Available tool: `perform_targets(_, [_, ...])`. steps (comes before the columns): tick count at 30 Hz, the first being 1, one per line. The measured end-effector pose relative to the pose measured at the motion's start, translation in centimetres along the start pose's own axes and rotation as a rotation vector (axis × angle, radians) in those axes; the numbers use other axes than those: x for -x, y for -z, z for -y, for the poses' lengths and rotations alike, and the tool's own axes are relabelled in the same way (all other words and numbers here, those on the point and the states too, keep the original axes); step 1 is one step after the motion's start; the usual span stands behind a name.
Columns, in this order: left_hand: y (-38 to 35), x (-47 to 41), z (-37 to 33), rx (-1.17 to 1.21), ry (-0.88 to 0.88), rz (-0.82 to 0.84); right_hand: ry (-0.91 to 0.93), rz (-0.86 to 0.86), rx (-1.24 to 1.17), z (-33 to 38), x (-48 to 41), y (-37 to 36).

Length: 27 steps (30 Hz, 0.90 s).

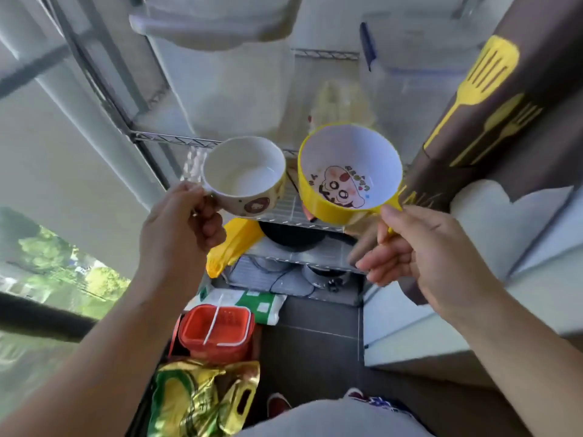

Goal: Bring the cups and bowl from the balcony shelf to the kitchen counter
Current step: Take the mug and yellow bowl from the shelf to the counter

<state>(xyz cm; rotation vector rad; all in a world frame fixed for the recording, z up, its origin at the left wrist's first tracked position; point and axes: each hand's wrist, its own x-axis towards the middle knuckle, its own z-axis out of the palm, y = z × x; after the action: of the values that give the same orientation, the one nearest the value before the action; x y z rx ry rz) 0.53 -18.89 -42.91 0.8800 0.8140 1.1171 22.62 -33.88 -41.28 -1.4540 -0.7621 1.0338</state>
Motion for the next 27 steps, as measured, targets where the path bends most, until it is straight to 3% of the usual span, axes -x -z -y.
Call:
perform_targets(13, [-2.1, 6.8, 13.3, -0.208, 0.254, -0.002, -0.311, -0.011, 0.006, -11.4, 7.2, 11.8])
perform_targets(20, [-2.9, 6.6, 16.7, -0.381, 0.381, 0.271, -0.41, -0.221, -0.118, -14.7, 12.3, 13.3])
perform_targets(27, [-6.3, 5.3, 19.8, -0.5, 0.543, 0.68, -0.466, -0.585, -0.237, -17.5, 19.7, 12.3])
